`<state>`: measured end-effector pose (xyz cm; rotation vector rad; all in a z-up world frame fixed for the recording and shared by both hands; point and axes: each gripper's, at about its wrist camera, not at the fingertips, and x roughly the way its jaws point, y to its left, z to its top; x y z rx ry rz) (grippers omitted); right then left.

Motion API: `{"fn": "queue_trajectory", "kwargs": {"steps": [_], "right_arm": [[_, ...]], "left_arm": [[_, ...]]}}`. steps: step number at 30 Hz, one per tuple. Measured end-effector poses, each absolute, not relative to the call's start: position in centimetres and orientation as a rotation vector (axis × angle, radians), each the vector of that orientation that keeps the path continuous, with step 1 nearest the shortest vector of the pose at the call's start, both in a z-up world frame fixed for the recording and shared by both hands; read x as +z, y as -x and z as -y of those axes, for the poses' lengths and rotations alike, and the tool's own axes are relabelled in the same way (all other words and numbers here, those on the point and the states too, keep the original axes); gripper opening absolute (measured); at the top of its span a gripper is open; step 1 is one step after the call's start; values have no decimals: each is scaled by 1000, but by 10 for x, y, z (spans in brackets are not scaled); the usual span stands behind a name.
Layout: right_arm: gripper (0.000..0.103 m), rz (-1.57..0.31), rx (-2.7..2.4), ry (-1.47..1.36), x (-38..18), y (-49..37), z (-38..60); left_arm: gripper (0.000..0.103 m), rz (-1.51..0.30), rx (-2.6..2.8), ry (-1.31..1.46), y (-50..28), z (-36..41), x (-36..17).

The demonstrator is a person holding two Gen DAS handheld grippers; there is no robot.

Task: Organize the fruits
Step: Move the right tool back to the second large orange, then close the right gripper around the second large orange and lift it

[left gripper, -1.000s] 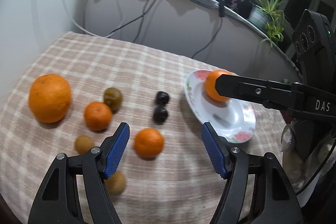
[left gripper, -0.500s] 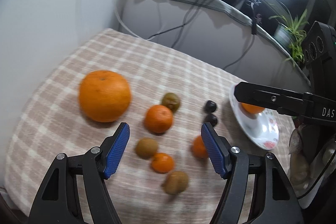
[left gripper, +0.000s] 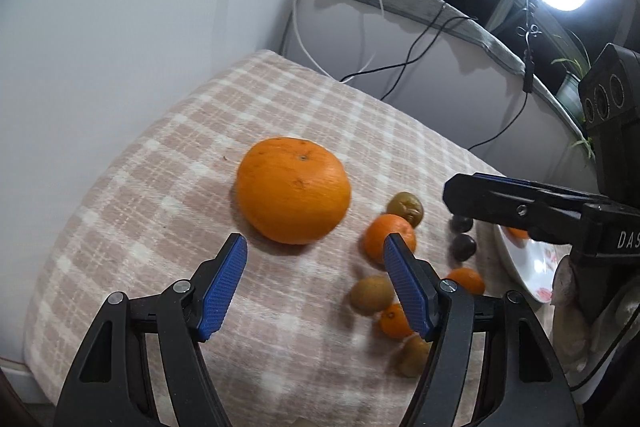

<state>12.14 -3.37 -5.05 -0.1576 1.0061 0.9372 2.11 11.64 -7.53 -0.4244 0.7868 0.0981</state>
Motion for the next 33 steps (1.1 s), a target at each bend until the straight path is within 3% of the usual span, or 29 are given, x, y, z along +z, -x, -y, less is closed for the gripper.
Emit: {"fn": "queue_trajectory", "kwargs": {"steps": [33], "right_arm": [[90,-1131,1073,190,-83,-125,-61]], "left_arm": [[70,-816,38,499,-52,-143,-93]]}}
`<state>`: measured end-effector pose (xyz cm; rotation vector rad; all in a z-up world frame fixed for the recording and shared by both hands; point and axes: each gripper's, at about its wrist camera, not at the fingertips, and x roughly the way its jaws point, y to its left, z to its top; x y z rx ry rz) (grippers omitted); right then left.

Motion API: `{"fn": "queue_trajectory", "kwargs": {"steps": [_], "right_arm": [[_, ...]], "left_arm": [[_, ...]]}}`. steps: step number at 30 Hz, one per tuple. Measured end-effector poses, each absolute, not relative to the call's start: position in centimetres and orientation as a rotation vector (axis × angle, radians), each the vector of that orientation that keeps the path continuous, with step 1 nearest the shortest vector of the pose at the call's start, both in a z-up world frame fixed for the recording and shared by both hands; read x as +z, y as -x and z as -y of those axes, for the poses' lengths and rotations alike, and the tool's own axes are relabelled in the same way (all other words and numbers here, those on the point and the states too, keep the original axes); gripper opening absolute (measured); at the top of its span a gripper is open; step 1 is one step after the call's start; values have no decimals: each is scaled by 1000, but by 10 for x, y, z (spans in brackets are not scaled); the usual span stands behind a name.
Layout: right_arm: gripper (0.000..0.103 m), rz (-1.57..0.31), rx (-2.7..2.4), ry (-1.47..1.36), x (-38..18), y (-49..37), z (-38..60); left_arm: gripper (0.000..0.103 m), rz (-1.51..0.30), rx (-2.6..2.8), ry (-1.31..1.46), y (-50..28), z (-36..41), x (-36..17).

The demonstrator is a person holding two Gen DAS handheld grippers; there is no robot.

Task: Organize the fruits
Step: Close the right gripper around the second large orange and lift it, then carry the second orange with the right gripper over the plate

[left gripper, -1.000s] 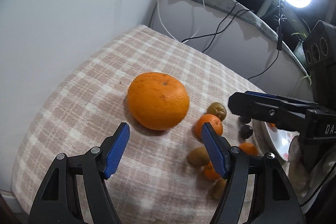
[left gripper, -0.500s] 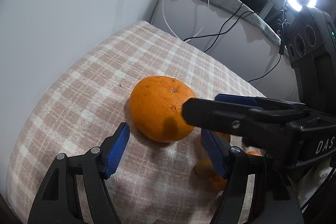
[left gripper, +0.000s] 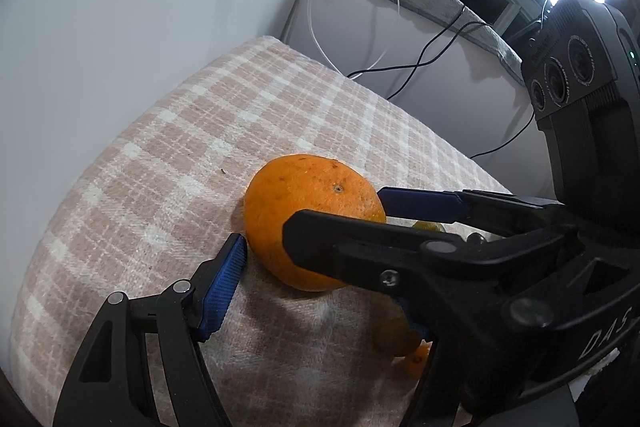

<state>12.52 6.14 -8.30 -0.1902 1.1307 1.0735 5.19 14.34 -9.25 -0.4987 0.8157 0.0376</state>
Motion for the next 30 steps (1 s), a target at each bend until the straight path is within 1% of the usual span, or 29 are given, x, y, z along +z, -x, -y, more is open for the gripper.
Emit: {"fn": "queue_trajectory", "kwargs": {"steps": [6,7,8,9,10,18,30], "right_arm": [[89,-1145,1075,193,-88,-126,-65],[87,-1147,1075,192,-91,-127,-66],[80,-1150,1079,192,-92,-126,-67],[77,-1155,1076,196,-93,-126,-68],[76,-1151,1070,199,-95,-127,-69],[74,-1142,1066,183,-94,-125,-63],[74,-1091,1064,167,-73,-110,-40]], "left_arm": [[70,-816,35,501,-53,-144,-93],[70,-816,35,501,-53,-144,-93],[70,-815,36,500,-53,-144,-93],[70,-815,36,499,-53,-144,-93],[70,-815,37,499,-53,-144,-93],[69,-811,43,481,-51,-139,-89],[69,-773,39,443,-42,-120,-71]]}}
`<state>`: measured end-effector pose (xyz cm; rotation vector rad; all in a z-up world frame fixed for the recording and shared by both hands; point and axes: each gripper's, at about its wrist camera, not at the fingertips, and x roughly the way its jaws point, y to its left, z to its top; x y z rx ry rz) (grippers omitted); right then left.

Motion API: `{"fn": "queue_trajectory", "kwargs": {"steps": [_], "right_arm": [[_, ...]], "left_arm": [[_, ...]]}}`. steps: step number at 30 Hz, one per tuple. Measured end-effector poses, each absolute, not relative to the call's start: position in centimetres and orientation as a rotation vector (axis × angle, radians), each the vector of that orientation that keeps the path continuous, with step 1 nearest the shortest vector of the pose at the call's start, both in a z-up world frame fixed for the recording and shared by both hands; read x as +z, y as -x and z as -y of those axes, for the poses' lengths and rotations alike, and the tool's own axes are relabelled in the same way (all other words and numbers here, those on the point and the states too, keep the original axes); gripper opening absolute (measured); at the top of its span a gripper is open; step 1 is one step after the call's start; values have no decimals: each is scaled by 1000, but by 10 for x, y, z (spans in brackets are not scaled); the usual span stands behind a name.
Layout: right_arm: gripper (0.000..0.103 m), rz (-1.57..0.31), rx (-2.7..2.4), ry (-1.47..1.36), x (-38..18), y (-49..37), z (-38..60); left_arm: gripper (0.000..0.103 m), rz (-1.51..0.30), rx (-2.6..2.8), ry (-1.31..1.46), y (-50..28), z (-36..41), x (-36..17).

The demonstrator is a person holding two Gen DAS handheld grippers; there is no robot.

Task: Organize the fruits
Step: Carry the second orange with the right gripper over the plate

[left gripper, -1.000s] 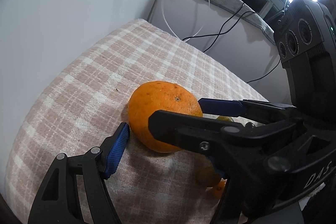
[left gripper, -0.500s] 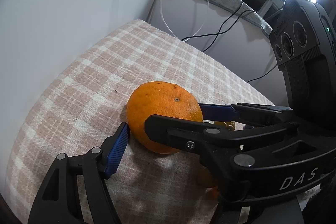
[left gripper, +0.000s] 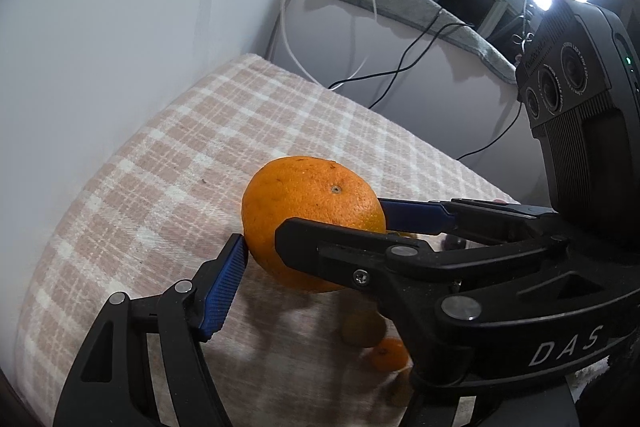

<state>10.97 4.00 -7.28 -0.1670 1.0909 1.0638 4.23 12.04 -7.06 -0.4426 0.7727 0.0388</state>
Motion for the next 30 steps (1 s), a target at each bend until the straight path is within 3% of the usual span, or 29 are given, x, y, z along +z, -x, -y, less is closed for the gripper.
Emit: {"fn": "queue_trajectory", "kwargs": {"steps": [30], "right_arm": [[74,-1006,935,42,-36,-107,105]], "left_arm": [[69,-749,-120,310,-41,3,-39]]}}
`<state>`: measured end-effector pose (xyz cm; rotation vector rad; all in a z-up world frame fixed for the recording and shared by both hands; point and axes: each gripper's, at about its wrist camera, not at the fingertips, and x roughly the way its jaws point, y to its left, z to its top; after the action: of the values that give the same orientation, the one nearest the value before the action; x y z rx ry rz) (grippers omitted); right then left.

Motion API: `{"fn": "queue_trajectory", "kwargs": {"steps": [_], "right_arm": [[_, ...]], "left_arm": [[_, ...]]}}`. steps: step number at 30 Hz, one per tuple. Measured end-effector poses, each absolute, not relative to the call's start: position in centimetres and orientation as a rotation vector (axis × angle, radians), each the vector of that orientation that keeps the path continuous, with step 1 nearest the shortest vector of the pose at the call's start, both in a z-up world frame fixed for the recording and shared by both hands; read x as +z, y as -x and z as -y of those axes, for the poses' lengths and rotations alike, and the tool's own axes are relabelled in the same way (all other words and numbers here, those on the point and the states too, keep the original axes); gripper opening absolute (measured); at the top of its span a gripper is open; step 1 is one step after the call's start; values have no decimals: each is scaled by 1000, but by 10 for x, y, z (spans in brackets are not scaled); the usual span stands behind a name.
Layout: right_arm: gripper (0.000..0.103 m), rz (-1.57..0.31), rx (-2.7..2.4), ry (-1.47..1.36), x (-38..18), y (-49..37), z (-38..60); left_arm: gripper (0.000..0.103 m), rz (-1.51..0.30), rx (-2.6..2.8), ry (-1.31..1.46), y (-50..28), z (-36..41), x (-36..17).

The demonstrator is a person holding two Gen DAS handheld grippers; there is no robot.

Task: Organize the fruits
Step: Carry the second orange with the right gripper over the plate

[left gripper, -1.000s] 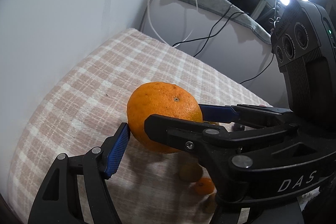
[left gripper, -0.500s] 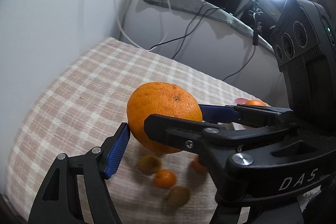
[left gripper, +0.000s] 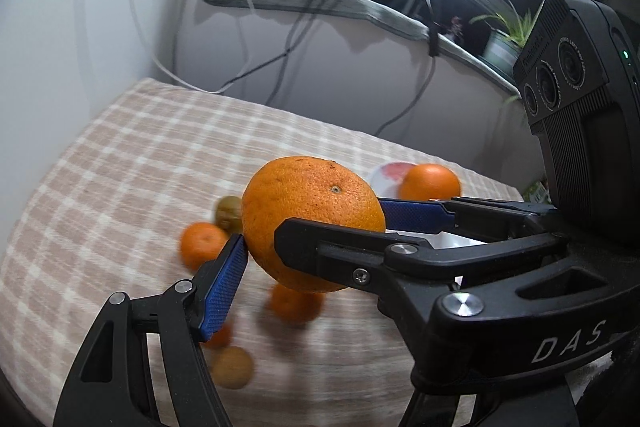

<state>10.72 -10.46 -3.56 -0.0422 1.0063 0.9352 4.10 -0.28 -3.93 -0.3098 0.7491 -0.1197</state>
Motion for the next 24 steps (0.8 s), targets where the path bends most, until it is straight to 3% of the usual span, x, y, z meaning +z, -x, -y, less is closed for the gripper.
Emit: {"fn": "queue_trajectory", "kwargs": {"steps": [24], "right_arm": [[74,-1047,754,-37,-54,-124,224]], "left_arm": [[69,-836,-318,232,-65,103,-52]]}}
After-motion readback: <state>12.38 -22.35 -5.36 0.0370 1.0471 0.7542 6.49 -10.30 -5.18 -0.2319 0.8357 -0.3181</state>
